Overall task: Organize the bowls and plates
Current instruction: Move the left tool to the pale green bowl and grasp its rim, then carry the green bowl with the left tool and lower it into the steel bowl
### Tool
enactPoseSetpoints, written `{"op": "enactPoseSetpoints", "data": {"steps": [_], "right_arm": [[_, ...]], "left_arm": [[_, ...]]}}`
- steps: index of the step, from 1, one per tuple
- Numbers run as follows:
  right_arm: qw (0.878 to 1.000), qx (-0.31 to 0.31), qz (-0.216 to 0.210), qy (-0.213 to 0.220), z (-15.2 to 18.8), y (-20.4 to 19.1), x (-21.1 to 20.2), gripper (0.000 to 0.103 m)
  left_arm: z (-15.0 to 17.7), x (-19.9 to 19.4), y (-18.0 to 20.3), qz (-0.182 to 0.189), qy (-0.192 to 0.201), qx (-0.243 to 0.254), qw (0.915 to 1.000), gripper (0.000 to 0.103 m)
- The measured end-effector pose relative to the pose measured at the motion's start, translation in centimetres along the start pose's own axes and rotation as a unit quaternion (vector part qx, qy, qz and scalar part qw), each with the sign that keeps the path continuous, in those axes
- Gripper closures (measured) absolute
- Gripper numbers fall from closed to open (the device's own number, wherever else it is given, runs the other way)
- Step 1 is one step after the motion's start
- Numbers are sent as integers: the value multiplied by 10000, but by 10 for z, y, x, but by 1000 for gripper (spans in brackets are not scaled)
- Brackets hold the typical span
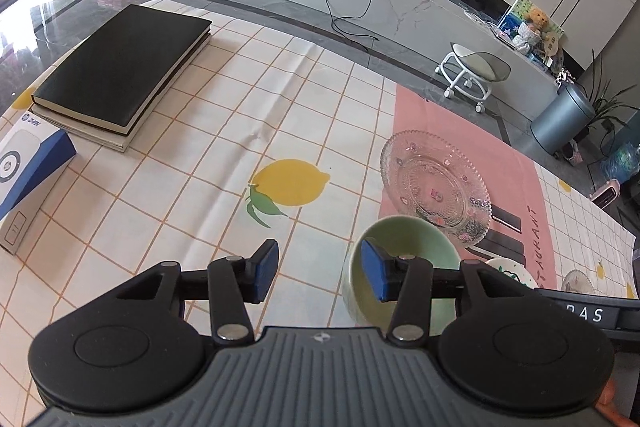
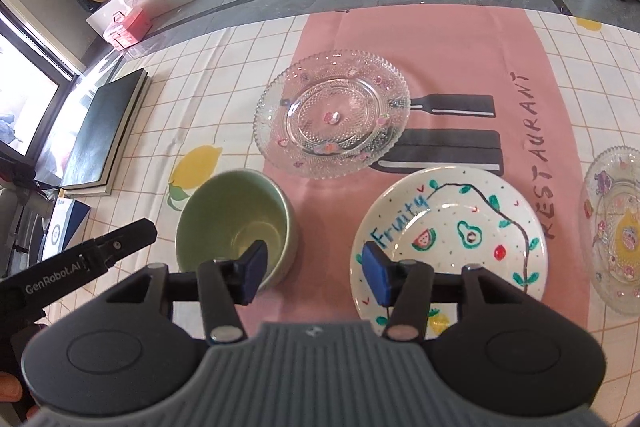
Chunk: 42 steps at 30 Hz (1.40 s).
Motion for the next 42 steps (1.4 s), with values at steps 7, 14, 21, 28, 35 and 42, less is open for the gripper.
{"op": "enactPoseSetpoints", "data": {"steps": [7,14,21,28,35,42], "right_arm": [[9995,-103,-166,-257,-2,-18,21,70],[9985,-97,-172,-509,3,-29,37,85],[9979,107,-99,-628,4,-27,46,92],[9971,162,-30,-739,7,-28,42,94],[9970,217,-148,-733,16,-27,8,94],[9982,172,-266,-499,35,-24,-52,94]], "left_arm": [[9,26,10,160,-347,63,9992,61],[19,43,9,124,-698,12,9975,79],[24,52,9,-80,-865,-26,9962,92],[24,40,12,-195,-870,-115,9960,94],[24,2,31,-279,-754,-62,9967,94],[30,-55,63,-376,-565,138,9976,94]]}}
Point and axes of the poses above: each gripper's, at about its wrist camera, not at the fingertips, and x roughly the way its jaws point, y to its right, z to its underside, the point moved 8 cm from there along x, roughly the way its jaws point, and after that the axes turned 14 degrees about z, right-handed, at the moved point
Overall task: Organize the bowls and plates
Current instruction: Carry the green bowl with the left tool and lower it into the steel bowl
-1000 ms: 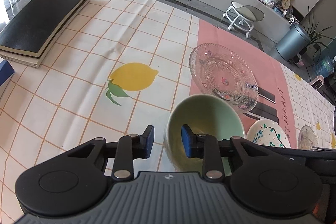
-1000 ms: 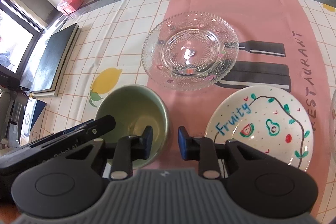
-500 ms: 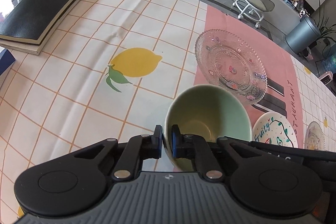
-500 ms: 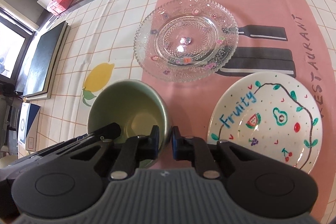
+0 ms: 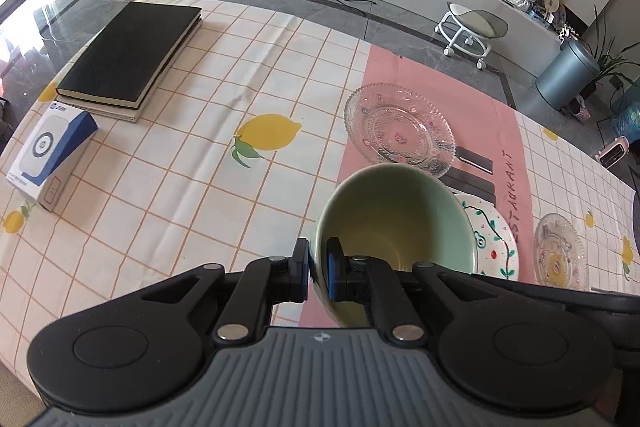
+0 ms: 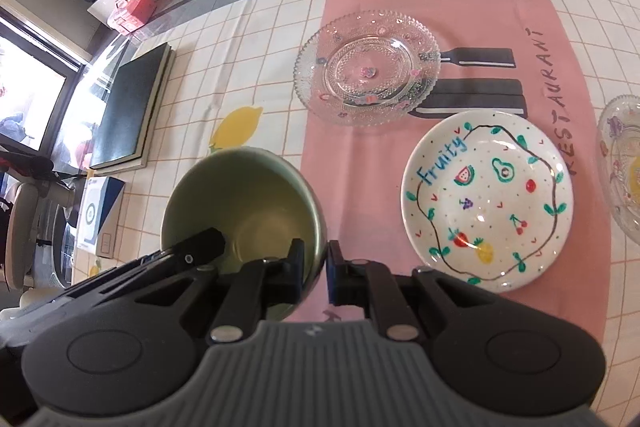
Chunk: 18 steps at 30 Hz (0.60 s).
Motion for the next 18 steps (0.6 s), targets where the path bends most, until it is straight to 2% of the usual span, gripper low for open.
{"op": "enactPoseSetpoints", "data": {"steps": [4,9,13,18], "right_arm": [[9999,-39,-33,124,20,6,-37,95],[9996,-114,-119,214,52,18,-82,95],[9994,-142,-169,264,79,30,-108,94],[9995,-227,-177,163,109,45,-121,94]], "left_arm": [[13,-34,21,-51,72,174,9998,94],[37,-72,41,-11,62,144,9999,94],[59,-88,53,44,-24,200,9998,94],[89,-96,64,74,-145,216,9996,94]]}}
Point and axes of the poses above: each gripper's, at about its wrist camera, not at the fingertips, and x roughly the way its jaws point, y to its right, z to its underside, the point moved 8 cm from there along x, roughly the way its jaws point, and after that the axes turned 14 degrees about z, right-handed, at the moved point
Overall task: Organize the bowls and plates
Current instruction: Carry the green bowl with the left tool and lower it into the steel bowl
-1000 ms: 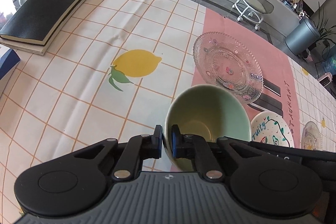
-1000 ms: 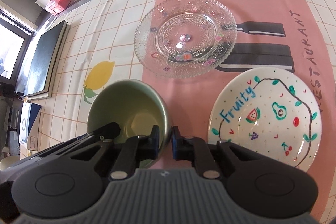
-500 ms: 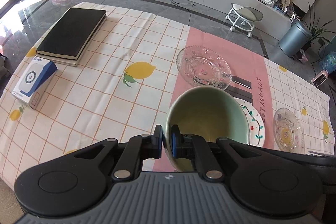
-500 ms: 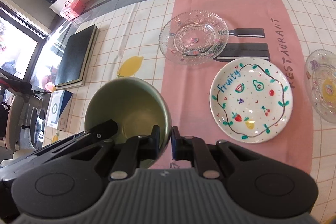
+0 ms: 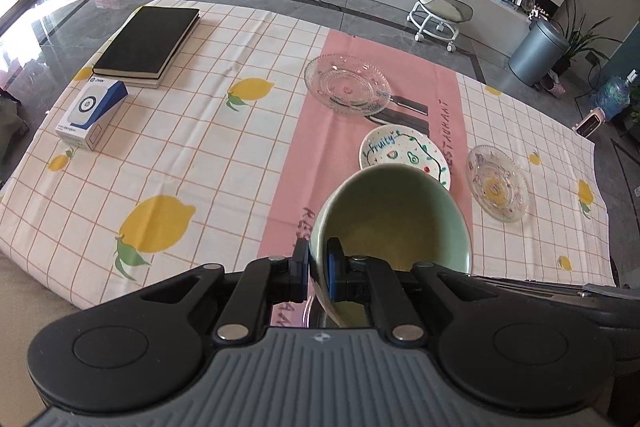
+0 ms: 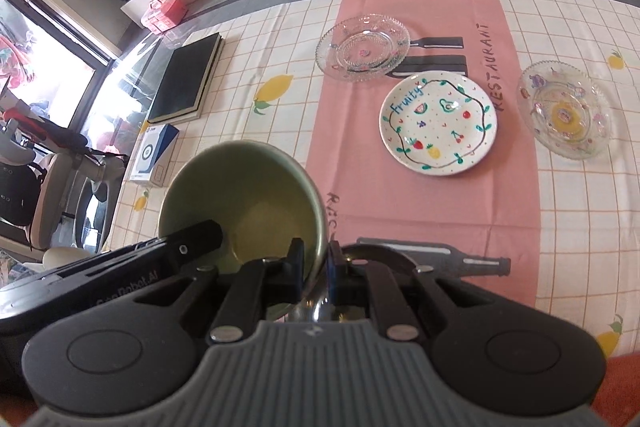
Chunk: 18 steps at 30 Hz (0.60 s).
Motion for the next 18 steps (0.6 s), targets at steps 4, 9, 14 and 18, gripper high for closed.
{"op": "enactPoseSetpoints", "data": {"steps": [4,9,14,18], "right_arm": [[10000,-13,11,-82,21,13,-5,94],[9998,7,38,-197,36,25,-2,94],[9991,40,96,-400,44,33,12,94],[9985,26,135,-538,47,37,22,94]], "left_arm": [[20,2,5,36,-166,-67,9998,94],[40,12,7,20,-392,-74,9992,94],[51,26,4,26,-580,-150,9982,93],[57,36,1,14,-740,-191,9971,94]]}}
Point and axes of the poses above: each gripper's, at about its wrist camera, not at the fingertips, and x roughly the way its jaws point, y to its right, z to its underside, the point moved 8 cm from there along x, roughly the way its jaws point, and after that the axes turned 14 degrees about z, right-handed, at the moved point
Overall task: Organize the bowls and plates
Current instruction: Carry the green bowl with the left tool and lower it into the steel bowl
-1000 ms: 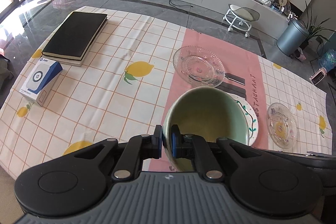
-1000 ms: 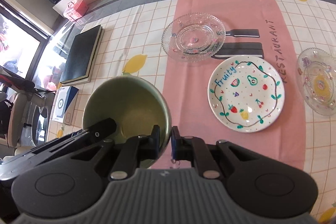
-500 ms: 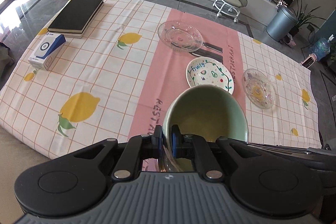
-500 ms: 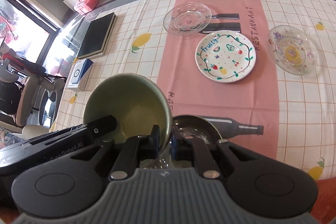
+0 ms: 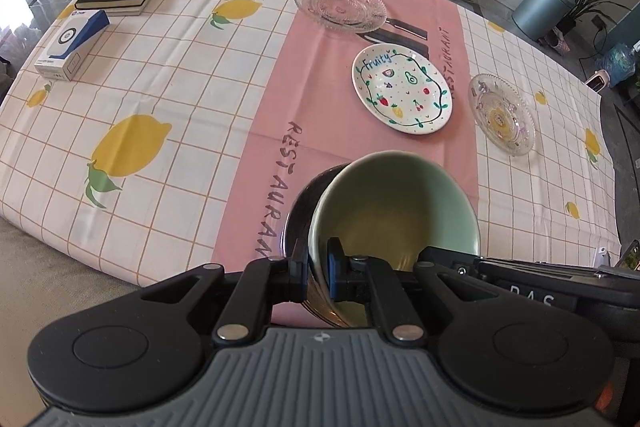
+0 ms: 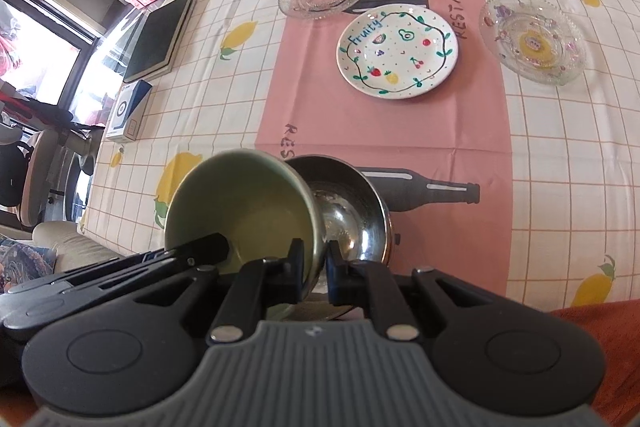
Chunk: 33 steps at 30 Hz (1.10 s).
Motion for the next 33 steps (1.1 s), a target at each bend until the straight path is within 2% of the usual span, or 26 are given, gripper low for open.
{"op": "enactPoseSetpoints", "data": {"steps": [7,20,30,32,33], "right_arm": [[9996,-77,61,-283,1,3,19,94],[9984,-124,271,-490,-2,9,49,96],[9977,-280,543,-291,-10,8,57,96],[9974,-322,587,-274,-11,7,58,96],[9973,-341,597,-268,-11,7,58,96]], "left_arm": [[3,16,-4,48,-253,-59,9996,93],[7,46,-9,-78,-707,27,9975,91],[3,49,-9,-151,-809,-15,9966,90],[1,48,-8,-153,-770,22,9969,81],[0,47,-8,-153,-755,41,9970,81]]}}
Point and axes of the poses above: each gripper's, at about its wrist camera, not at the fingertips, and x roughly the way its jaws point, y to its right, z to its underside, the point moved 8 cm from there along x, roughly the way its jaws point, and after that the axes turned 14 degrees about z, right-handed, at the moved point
